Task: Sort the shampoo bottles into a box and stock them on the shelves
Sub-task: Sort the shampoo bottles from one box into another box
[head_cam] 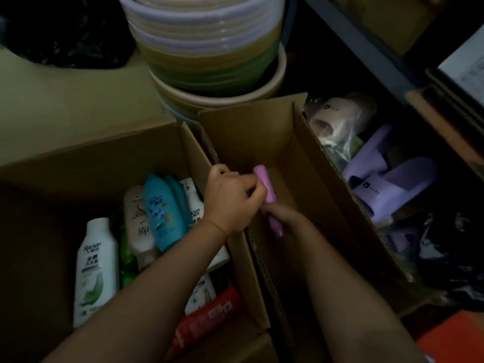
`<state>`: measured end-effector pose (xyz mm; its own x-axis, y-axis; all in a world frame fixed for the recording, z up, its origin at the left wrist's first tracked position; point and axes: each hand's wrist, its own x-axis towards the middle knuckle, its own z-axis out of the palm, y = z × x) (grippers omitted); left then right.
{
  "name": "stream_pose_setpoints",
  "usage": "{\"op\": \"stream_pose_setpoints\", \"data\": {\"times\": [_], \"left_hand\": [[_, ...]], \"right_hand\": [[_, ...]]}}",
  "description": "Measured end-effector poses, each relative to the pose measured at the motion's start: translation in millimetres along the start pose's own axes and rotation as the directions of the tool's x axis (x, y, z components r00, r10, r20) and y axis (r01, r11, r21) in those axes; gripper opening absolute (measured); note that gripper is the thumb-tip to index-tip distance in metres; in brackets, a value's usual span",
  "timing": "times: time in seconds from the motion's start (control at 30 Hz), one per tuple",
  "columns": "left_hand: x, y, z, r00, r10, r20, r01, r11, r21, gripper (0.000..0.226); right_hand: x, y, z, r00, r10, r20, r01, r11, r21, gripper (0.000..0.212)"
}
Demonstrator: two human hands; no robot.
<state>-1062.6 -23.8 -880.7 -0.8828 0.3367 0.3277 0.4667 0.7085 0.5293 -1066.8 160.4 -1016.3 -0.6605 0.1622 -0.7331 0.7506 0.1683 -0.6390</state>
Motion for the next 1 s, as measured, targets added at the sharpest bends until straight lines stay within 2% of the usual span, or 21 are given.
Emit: {"op": "stream_pose_setpoints", "data": {"times": [0.07, 0.1, 0.17, 0.2, 0.27, 0.33, 0.37, 0.43, 0.5, 0.57, 0.67, 0.7, 0.8, 0.87, 0.93, 1.0], "left_hand": [[-3, 1, -11, 0.997, -0.057, 0.051, 0.057, 0.998, -0.016, 0.022], [-6, -1, -17, 0.992, -0.101, 0.069, 0.106, 0.991, -0.076, 0.019], [-19, -7, -32, 0.973, -0.228, 0.045, 0.231, 0.927, -0.294, 0.037], [-28, -13, -42, 0.947, -0.321, -0.016, 0.288, 0.868, -0.405, 0.043], [-47, -31, -65, 0.832, -0.532, -0.158, 0.380, 0.753, -0.537, 0.045], [-68, -55, -94, 0.671, -0.710, -0.213, 0.488, 0.639, -0.594, 0.042], [-77, -67, -108, 0.612, -0.752, -0.245, 0.524, 0.618, -0.585, 0.042], [-93, -91, -132, 0.572, -0.735, -0.363, 0.556, 0.673, -0.487, 0.043], [-100, -108, -149, 0.581, -0.676, -0.454, 0.575, 0.735, -0.359, 0.046], [-104, -116, -157, 0.595, -0.641, -0.485, 0.634, 0.745, -0.208, 0.051], [-106, -116, -156, 0.629, -0.672, -0.391, 0.709, 0.702, -0.065, 0.053], [-108, -117, -152, 0.645, -0.682, -0.344, 0.714, 0.699, -0.046, 0.052], [-110, -118, -143, 0.708, -0.680, -0.192, 0.675, 0.731, -0.100, 0.054], [-109, -117, -137, 0.733, -0.677, -0.070, 0.658, 0.731, -0.181, 0.056], [-106, -116, -130, 0.759, -0.651, 0.010, 0.640, 0.744, -0.192, 0.054], [-103, -116, -123, 0.782, -0.623, 0.036, 0.619, 0.767, -0.169, 0.049]], "right_hand": [[-43, -45, 2, 0.996, -0.079, -0.036, 0.082, 0.994, 0.073, 0.078], [-65, -66, 3, 0.984, -0.161, -0.073, 0.168, 0.980, 0.104, 0.079], [-112, -106, 12, 0.948, -0.296, -0.114, 0.313, 0.931, 0.189, 0.053], [-131, -119, 18, 0.929, -0.353, -0.108, 0.369, 0.892, 0.261, 0.040], [-167, -137, 40, 0.893, -0.446, -0.059, 0.442, 0.845, 0.300, 0.040], [-193, -145, 69, 0.883, -0.470, 0.023, 0.463, 0.876, 0.132, 0.052], [-201, -145, 86, 0.883, -0.462, 0.082, 0.463, 0.886, 0.010, 0.052], [-207, -139, 117, 0.871, -0.459, 0.177, 0.489, 0.845, -0.215, 0.038], [-203, -132, 137, 0.822, -0.541, 0.176, 0.563, 0.726, -0.395, 0.029], [-198, -129, 147, 0.747, -0.652, 0.129, 0.596, 0.570, -0.566, 0.024], [-197, -134, 145, 0.589, -0.808, 0.037, 0.612, 0.415, -0.674, 0.034], [-195, -135, 145, 0.582, -0.813, 0.024, 0.597, 0.407, -0.691, 0.042], [-184, -133, 147, 0.691, -0.723, 0.001, 0.516, 0.492, -0.701, 0.065], [-176, -127, 150, 0.723, -0.690, -0.043, 0.449, 0.516, -0.729, 0.072], [-170, -123, 151, 0.718, -0.690, -0.094, 0.377, 0.499, -0.780, 0.070], [-164, -124, 150, 0.756, -0.637, -0.152, 0.290, 0.534, -0.794, 0.051]]}}
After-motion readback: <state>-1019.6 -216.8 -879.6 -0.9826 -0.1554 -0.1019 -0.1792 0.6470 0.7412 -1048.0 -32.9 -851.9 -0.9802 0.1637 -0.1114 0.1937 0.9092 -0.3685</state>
